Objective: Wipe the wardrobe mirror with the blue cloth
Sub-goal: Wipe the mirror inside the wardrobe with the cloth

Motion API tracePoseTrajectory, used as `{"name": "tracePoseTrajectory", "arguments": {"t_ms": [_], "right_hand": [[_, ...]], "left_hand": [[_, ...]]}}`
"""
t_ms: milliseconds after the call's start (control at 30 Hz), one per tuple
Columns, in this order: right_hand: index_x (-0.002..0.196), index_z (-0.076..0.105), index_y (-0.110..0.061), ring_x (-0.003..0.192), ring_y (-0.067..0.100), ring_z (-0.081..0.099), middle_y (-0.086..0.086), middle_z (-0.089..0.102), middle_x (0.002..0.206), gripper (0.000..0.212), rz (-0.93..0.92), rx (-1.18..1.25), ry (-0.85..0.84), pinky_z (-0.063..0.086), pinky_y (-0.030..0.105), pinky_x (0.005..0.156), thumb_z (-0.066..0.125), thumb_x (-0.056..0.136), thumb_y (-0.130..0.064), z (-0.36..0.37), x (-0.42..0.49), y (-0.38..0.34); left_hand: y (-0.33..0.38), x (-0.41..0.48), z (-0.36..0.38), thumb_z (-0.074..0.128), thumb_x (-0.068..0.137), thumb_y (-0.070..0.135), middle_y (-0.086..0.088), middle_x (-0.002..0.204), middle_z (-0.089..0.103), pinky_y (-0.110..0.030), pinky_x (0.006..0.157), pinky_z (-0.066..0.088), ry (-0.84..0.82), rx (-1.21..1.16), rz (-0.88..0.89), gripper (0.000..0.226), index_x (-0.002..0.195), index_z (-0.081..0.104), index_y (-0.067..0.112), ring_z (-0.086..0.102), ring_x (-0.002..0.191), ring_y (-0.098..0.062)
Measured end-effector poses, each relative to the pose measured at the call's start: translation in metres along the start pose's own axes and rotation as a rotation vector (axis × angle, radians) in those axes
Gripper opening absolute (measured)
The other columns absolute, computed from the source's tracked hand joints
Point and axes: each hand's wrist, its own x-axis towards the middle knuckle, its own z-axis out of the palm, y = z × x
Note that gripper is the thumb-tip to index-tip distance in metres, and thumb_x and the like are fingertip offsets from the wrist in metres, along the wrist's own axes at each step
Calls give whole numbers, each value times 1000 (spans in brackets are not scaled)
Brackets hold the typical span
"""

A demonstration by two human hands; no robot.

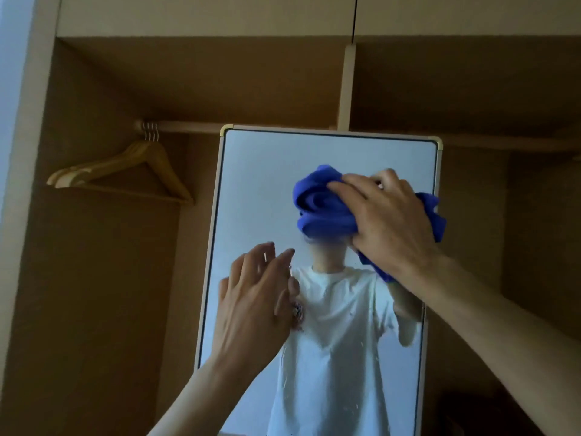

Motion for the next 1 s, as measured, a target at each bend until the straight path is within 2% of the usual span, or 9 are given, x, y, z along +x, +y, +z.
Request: {"name": "tracePoseTrajectory", "arguments": {"t_ms": [233,333,433,500,600,733,833,933,1000], "right_hand": [[132,56,-19,105,31,53,2,65,124,51,149,6,52,46,46,89,66,83,-12,-2,45,7],[130,57,-19,100,30,54,0,67,118,53,107,15,27,48,44,83,71,79,-12,2,28,-12],[127,62,-16,94,31,56,-1,67,118,50,11,28,-19,52,45,77,64,77,-21,7,1,-39],[126,65,-14,93,33,58,1,68,121,55,-50,9,-34,54,46,74,69,71,-10,13,-17,-52],[128,65,-16,96,32,60,1,66,125,63,-80,-7,-48,54,45,72,75,67,0,16,-30,-55],[130,64,-14,97,32,60,3,65,129,68,-26,-34,-39,54,47,73,79,65,0,12,-17,-47],[132,60,-14,99,34,58,4,65,129,61,26,-66,-17,53,49,78,75,73,-10,9,4,-40],[132,57,-14,103,35,57,6,65,127,59,97,-66,11,51,52,85,75,76,-12,5,40,-31],[132,57,-15,105,35,57,6,66,125,58,169,-55,46,50,51,88,76,77,-12,4,61,-27]], "left_hand": [[-36,16,-18,73,90,21,-4,146,45,-50,92,44,46,-22,-16,49,136,59,32,41,131,-31],[-43,23,-17,72,89,17,-7,142,42,-51,94,45,44,-51,-31,49,135,60,30,42,128,-34],[-44,24,-14,72,90,17,-8,139,35,-44,90,39,64,-66,-46,44,131,61,28,40,121,-33],[-45,22,-13,72,89,17,-10,147,28,-44,90,36,84,-61,-51,44,130,62,27,33,129,-32],[-50,24,-16,71,91,22,-19,159,20,-54,98,38,99,-46,-93,43,132,60,29,26,141,-40],[-54,34,-23,63,95,30,-13,134,38,-42,87,34,46,-38,-110,47,140,51,34,47,116,-36],[-53,38,-26,59,97,35,-9,121,42,-36,84,31,18,-37,-102,50,145,46,35,50,105,-30],[-53,41,-28,59,97,36,-10,121,43,-36,86,32,16,-57,-111,53,148,45,34,49,105,-30],[-54,42,-27,58,98,37,-14,135,40,-40,93,38,-1,-63,-121,54,149,42,36,49,112,-32]]}}
